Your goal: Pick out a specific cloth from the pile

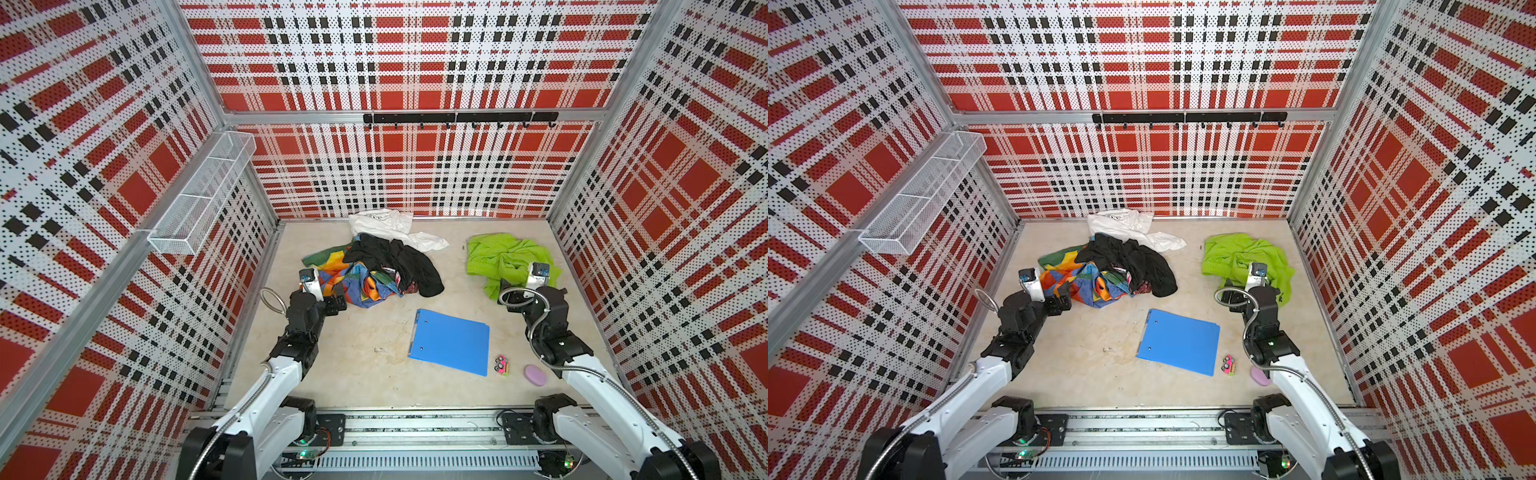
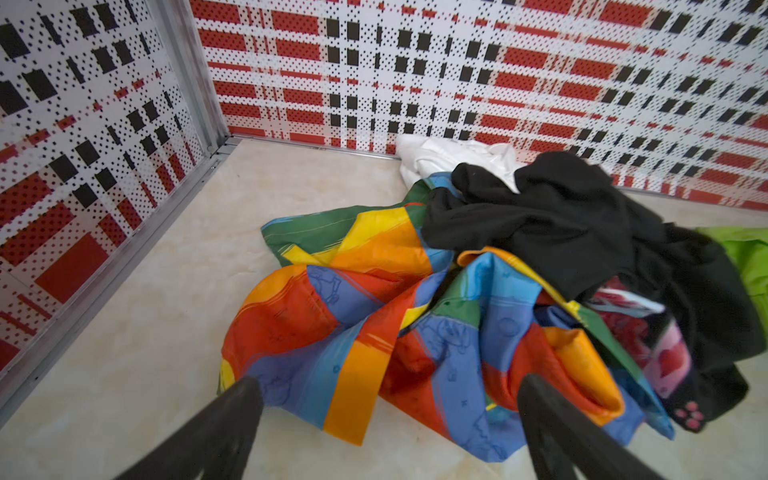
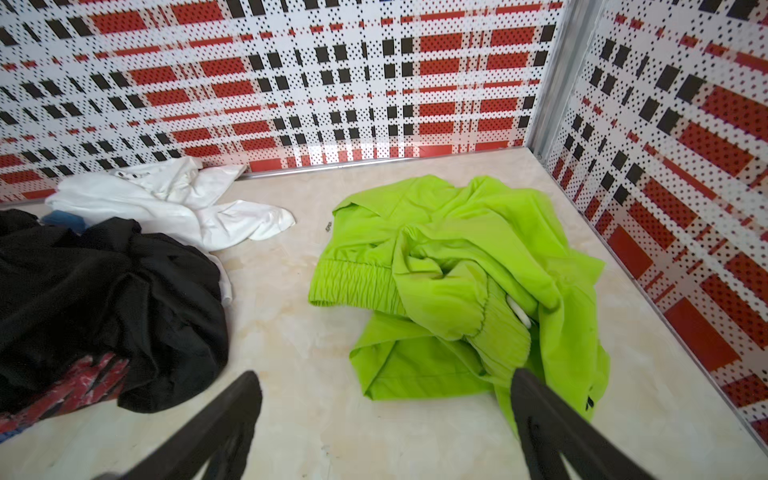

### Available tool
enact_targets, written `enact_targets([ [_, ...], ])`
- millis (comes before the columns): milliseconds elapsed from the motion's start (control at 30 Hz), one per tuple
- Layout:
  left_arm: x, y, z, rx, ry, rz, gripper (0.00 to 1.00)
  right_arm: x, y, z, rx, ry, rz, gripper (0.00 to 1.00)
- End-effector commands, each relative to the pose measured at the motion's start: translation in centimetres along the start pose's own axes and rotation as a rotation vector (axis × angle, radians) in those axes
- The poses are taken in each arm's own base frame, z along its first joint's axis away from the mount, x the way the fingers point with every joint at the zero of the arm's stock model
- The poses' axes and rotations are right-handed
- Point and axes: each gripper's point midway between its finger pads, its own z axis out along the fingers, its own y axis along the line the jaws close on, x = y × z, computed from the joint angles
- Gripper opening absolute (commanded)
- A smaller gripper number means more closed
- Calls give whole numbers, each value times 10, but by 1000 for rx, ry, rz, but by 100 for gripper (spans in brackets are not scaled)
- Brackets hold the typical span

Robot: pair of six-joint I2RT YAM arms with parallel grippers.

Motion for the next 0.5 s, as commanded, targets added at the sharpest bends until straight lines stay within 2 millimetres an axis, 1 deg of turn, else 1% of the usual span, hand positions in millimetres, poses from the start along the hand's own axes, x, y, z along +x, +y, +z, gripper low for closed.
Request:
enact_targets([
  [0, -19, 4, 9, -22, -134, 55, 99, -22, -8, 3, 43, -115, 21, 100],
  [133, -4, 1, 28, -14, -126, 95, 99, -10, -19, 13, 85, -94, 5, 100],
  [233, 3, 0, 37, -6, -157, 111, 99, -4, -23, 19, 102, -119, -28, 100],
  [267, -1, 0, 40, -10, -170, 118, 99, -2, -25, 21, 110, -125, -33, 100],
  [333, 5, -2, 48, -9, -117, 156, 99, 2, -31, 27, 116, -131, -29, 100],
  [433, -1, -3, 50, -5, -160, 196, 99, 8, -38, 39, 119, -127, -18, 100],
  [467, 2, -2, 51, 1, -155, 212, 99, 10, -39, 42, 120, -128, -21, 100],
])
